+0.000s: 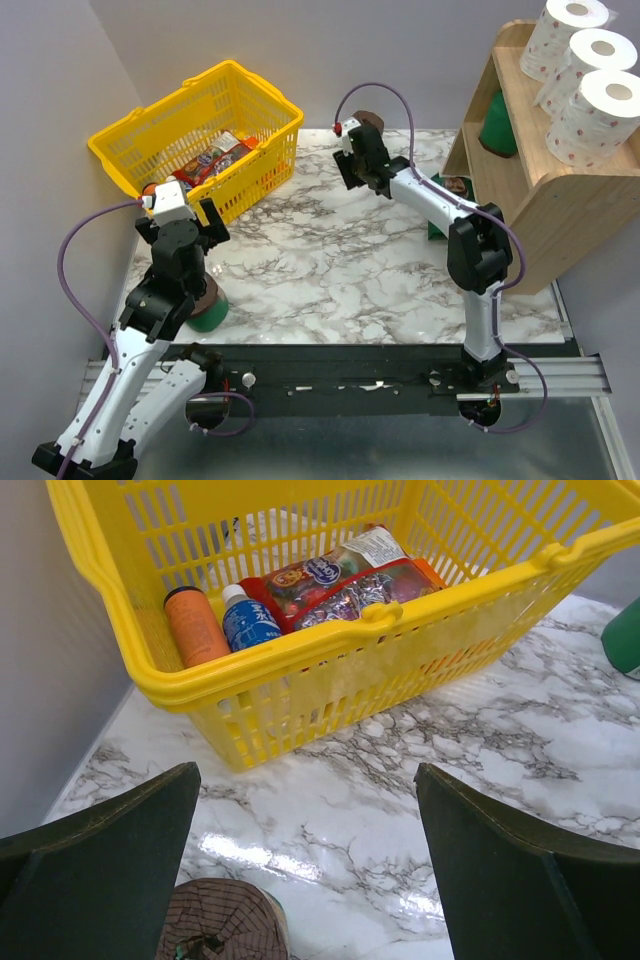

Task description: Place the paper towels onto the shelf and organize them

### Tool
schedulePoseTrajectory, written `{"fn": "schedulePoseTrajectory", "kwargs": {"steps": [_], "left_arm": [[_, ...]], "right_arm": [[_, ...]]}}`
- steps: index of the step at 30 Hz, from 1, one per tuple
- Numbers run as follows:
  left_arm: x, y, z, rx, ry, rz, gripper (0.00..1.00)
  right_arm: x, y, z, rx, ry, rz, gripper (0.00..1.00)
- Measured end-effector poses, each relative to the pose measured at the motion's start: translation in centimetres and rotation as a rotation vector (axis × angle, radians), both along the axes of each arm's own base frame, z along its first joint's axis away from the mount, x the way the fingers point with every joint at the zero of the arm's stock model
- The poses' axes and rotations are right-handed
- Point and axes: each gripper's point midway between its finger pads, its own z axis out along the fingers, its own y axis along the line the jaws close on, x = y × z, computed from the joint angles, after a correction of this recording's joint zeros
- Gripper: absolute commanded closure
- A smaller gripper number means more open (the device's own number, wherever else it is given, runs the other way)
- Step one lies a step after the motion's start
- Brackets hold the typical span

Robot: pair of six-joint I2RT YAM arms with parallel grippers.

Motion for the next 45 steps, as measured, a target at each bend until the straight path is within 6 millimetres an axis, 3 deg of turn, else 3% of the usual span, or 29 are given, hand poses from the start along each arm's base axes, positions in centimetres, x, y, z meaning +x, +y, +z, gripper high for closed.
{"fn": "schedulePoseTrajectory", "kwargs": {"steps": [3, 7, 10, 15, 21, 38, 45], "left_arm": [[0.0, 0.0, 0.1, 0.0, -0.002, -0.001, 0.01], [0.0, -0.1, 0.0, 0.0, -0.002, -0.004, 0.01], [0.0, -0.1, 0.0, 0.001, -0.001, -0.003, 0.01], [0.0, -0.1, -0.1, 0.003, 0.004, -0.004, 0.01], [0.2, -0.2, -0.2, 0.005, 0.009, -0.004, 0.01], [0.4, -0.3, -0.3, 0.006, 0.011, -0.005, 0.01], [0.3, -0.3, -0.2, 0.004, 0.007, -0.005, 0.01]], "right_arm": [[1.8, 0.0, 3.6, 0.0, -0.101, -0.054, 0.44], [6.6, -1.0, 9.3, 0.014, -0.289, -0.18, 0.43], [9.1, -1.3, 11.0, 0.03, -0.378, -0.24, 0.41], [11.6, -2.2, 8.1, 0.021, -0.404, -0.282, 0.38], [13.0, -1.9, 3.6, 0.094, -0.352, -0.31, 0.37], [14.6, -0.2, 3.3, 0.403, -0.307, -0.38, 0.36], [14.3, -0.8, 1.2, 0.542, -0.22, -0.495, 0.37]]}}
